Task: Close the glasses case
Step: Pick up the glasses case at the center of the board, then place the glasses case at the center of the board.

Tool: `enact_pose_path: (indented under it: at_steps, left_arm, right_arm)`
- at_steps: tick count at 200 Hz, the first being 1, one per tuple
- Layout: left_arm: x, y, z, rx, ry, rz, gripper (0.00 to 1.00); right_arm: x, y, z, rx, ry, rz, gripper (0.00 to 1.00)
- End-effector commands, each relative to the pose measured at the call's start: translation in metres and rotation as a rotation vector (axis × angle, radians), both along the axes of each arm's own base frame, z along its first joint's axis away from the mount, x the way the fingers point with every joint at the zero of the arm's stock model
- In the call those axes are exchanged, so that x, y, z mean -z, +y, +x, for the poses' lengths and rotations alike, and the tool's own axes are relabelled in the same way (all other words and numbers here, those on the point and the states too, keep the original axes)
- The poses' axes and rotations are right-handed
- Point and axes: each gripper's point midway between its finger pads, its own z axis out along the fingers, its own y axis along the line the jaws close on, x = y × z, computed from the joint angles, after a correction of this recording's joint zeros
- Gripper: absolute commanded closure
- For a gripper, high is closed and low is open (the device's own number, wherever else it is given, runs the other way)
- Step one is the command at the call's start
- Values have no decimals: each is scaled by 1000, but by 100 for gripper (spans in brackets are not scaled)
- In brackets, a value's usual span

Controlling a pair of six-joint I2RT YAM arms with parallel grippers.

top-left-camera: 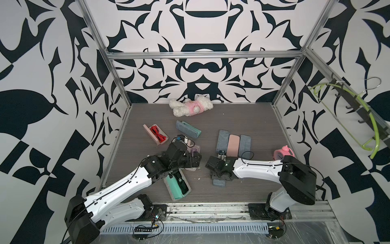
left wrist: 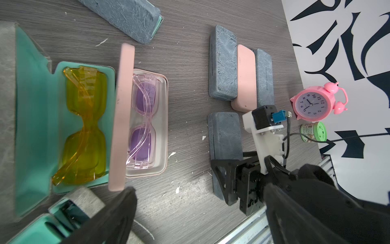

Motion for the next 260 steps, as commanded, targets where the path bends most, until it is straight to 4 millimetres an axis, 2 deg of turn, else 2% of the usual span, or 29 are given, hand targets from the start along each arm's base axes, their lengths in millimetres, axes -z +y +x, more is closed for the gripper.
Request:
enact_pose_path:
  at_steps: [1,52,82,104,127,148,191,205,229,260]
  left_arm:
    - [10,3,-3,12,16,22,1]
    - [13,2,-2,16,26,29,1]
    - [15,1,-1,15,31,32,1]
    - [16,0,0,16,33,35,1]
    - [18,-1,1,15,36,37,0]
    - [18,-1,1,16,39,40,1]
    - [21,-5,2,20,51,40,1]
    - [22,-6,2,21,53,40,1]
    - [24,-9,3,26,59,40,1]
    - [28,-12,4,33,71,43,1]
  right_arm:
    - [-16,2,9,-3,-46,18,29]
    - [-38,1,19,-17,-94,46,37]
    - [-61,-2,27,-19,-133,81,39]
    - [-80,-15,36,-14,-159,90,40]
    - [-96,-44,46,23,-181,93,40]
    - [-109,-84,59,80,-199,96,41]
    - [-114,-168,75,201,-195,97,42]
    - [-112,-189,80,225,-188,80,42]
    - [-99,-212,85,255,-144,107,43]
    - [-75,-228,91,268,-101,96,46]
